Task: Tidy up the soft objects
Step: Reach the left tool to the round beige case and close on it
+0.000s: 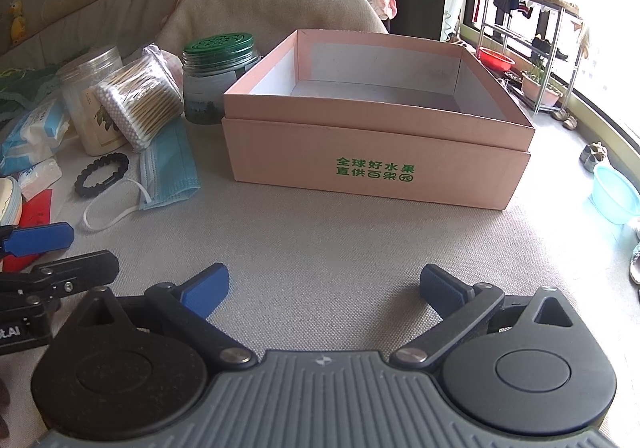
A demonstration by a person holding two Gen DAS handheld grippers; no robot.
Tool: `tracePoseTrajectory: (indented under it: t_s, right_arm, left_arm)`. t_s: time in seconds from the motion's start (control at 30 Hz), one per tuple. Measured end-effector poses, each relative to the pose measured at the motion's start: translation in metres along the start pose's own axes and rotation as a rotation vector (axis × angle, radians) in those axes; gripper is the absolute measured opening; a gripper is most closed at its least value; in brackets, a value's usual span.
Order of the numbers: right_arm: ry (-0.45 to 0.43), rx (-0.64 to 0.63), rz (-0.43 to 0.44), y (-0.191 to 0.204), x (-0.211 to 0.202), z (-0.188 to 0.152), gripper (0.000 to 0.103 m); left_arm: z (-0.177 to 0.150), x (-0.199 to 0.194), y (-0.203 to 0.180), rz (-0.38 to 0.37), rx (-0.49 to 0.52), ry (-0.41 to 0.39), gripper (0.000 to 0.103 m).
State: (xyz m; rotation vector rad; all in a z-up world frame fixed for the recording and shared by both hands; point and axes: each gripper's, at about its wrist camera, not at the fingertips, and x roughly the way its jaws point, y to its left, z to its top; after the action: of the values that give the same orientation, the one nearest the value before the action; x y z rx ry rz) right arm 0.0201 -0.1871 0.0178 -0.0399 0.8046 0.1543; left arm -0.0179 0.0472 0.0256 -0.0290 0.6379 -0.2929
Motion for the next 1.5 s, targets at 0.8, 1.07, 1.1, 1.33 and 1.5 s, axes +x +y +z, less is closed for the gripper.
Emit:
tracePoseTrajectory:
  t_s: [0.8,1.07,1.1,1.33,1.5]
  right_arm:
    - [-0.055,-0.288,0.469,0.151,-0.02,0.03,0.064]
    - [-0.023,-0.315,0.55,0.18,-0.012,0.028,0.029]
    - [-0.026,-0.324,0.547,0.181,-0.013,0.027,0.029]
    - [-0.016,-0.327,0.512,0.16,-0.014,0.02,0.027]
    - [-0.032,-0.316,0.506,0.145,-0.017,0.013,0.028]
  left_arm:
    - [-0.01,-0.057,0.196,-0.074,-0.296,0.078,0.072]
    - [-0.012,-0.051,0.198,-0.161,-0.361,0.121,0.074]
    - [-0.009,-0.054,0.193,-0.166,-0.352,0.121,0.075]
    - [0.011,-0.077,0.147,-0.282,-0.209,0.062,0.079]
    - [0.013,-0.059,0.117,-0.173,-0.108,0.104,0.079]
